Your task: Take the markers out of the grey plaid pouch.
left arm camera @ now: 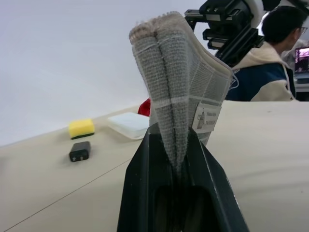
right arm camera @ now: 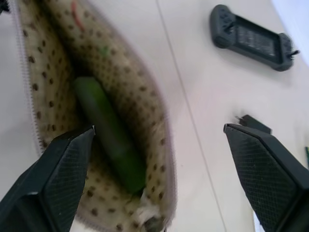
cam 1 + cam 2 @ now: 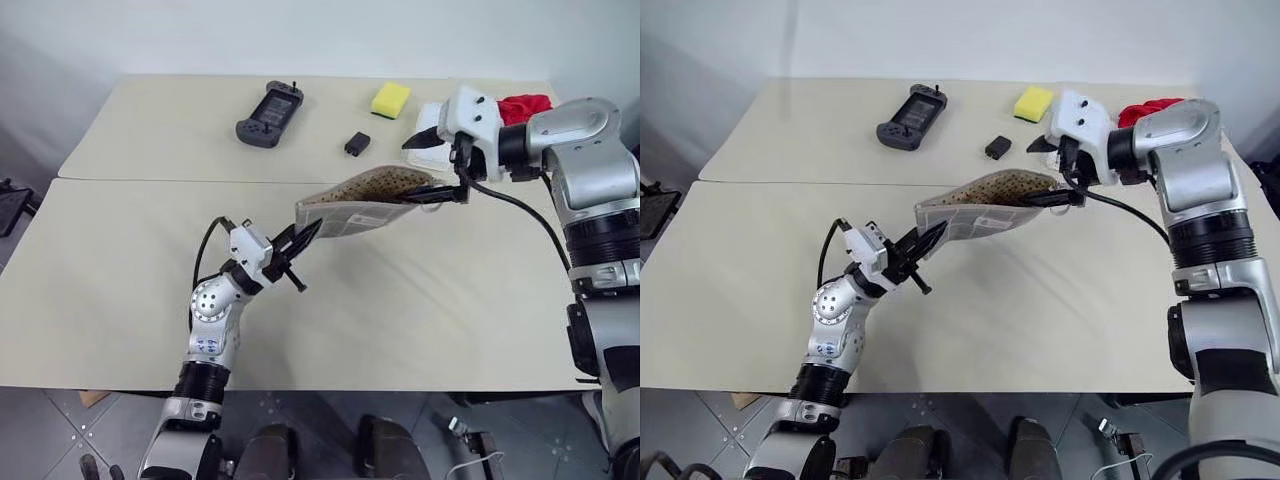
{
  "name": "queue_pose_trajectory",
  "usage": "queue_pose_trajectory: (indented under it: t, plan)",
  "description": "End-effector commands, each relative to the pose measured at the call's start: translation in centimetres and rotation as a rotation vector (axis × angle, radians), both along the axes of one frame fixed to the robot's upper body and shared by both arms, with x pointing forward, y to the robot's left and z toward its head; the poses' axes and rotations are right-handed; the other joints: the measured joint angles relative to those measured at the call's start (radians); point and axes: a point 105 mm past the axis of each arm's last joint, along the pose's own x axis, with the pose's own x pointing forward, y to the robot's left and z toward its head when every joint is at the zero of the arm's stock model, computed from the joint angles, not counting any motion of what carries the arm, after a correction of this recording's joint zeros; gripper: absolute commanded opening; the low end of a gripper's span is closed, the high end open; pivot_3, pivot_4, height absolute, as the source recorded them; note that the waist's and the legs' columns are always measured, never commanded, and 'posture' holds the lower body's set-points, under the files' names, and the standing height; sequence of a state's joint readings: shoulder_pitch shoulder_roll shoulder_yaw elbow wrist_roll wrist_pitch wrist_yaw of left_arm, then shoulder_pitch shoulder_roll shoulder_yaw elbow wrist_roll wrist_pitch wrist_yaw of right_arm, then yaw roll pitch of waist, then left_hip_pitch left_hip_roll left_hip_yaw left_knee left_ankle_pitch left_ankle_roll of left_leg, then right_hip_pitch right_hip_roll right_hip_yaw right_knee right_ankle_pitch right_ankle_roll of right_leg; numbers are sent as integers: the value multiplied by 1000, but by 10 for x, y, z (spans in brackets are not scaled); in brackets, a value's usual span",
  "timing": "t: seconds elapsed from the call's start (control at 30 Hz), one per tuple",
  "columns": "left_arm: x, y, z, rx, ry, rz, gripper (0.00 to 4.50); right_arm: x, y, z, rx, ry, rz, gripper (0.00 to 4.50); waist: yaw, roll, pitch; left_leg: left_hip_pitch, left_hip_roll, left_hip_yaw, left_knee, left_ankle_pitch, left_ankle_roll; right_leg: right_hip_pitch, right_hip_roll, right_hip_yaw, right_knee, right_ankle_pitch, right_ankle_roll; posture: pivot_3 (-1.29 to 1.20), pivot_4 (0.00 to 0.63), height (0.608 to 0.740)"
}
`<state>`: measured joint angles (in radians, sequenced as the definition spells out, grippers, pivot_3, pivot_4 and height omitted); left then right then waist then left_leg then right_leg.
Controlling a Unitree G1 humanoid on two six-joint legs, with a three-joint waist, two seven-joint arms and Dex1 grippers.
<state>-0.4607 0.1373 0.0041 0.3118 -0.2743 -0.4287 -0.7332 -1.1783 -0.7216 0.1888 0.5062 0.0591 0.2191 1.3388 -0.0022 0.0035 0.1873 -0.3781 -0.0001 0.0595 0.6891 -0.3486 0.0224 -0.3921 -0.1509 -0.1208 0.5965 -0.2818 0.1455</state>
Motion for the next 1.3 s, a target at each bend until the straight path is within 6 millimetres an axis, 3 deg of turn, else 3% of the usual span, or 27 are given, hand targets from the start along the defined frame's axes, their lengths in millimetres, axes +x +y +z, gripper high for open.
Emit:
queue_pose_trajectory:
  t: [0.03, 0.1, 0.23, 0.47, 0.67, 0.97, 1.3]
  plan:
    - [-7, -5, -7, -3, 22, -58, 0, -9, 5, 20, 41, -82, 55, 4086, 0, 0, 0, 0, 0, 0, 0, 0, 0, 0, 0, 0, 0, 0, 0, 0, 150, 740]
    - [-8, -3, -12, -2, 45, -63, 0, -11, 6, 21, 48, -96, 72, 3640, -2, 0, 0, 0, 0, 1, 0, 0, 0, 0, 0, 0, 0, 0, 0, 0, 150, 740]
    - [-12, -1, -20, -16, 111, -94, 0, -13, 4, 22, 54, -119, 74, 2295, -1, 0, 0, 0, 0, 1, 0, 0, 0, -1, 0, 0, 0, 0, 0, 0, 150, 740]
    - [-15, -3, -23, -17, 140, -122, 0, -32, 18, 2, 28, -51, 189, 13, 3, 0, 0, 0, 0, 0, 1, 0, 0, 0, 0, 0, 0, 0, 0, 0, 150, 740]
    - [-17, -6, -24, -6, 140, -141, 0, -26, 24, -29, -53, 4, 155, 13, 1, 0, 0, 0, 0, 0, 1, 0, 0, 0, 0, 1, 1, 0, 0, 0, 150, 740]
    - [-31, -4, -33, 50, 195, -277, 0, -35, 20, -77, -391, 128, 218, 13, -1, 0, 0, 0, 0, 1, 1, 0, 0, 0, 0, 1, 1, 0, 0, 0, 150, 740]
    - [-66, 25, -31, 111, 368, -514, 0, -73, 42, -69, -459, 197, 276, 13, 0, 0, 0, 0, 2, -8, 2, 0, 0, -1, 1, 2, 2, 0, 0, 0, 150, 740]
